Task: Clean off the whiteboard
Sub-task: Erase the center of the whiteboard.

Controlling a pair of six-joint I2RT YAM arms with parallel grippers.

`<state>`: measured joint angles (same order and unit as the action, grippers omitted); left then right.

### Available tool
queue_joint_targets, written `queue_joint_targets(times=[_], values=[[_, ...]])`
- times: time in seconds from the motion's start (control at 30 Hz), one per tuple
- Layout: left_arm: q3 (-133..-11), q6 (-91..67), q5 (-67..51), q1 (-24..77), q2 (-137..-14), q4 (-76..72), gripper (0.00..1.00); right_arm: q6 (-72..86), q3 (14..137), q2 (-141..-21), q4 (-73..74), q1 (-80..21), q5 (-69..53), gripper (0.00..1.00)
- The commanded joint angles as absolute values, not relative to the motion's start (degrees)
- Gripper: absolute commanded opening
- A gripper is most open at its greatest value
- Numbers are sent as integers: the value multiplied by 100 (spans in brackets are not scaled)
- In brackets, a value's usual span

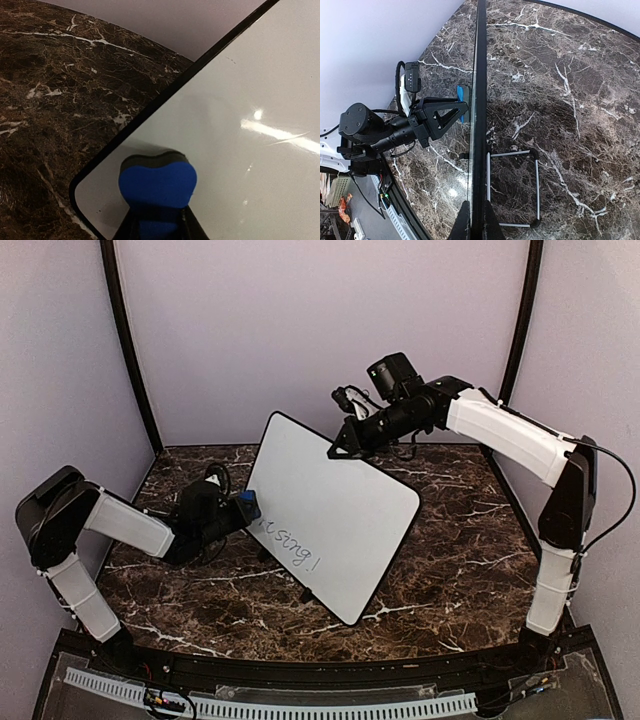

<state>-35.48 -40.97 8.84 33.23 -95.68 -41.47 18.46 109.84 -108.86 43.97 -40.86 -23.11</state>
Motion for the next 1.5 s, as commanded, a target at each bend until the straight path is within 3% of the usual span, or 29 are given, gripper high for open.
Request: queue_joint_targets(times=[0.0,0.37,0.9,1.47], values=[[-3400,-4264,704,3375,-9691,-3460,0,1325,10908,-10905,4670,-4330,-2709,0],[-3028,-4400,496,3375,-9378,-3202,0,1358,10902,-10933,4631,-4333,-2698,0],[-3888,-4495,280,3879,-9720,-3529,0,1428,10821,-10935,4557,-4333,-2714,0],[-3855,-4350,335,4026,-9169,-3763,0,1441,10794,-11064,4509,-4333,-2759,0]])
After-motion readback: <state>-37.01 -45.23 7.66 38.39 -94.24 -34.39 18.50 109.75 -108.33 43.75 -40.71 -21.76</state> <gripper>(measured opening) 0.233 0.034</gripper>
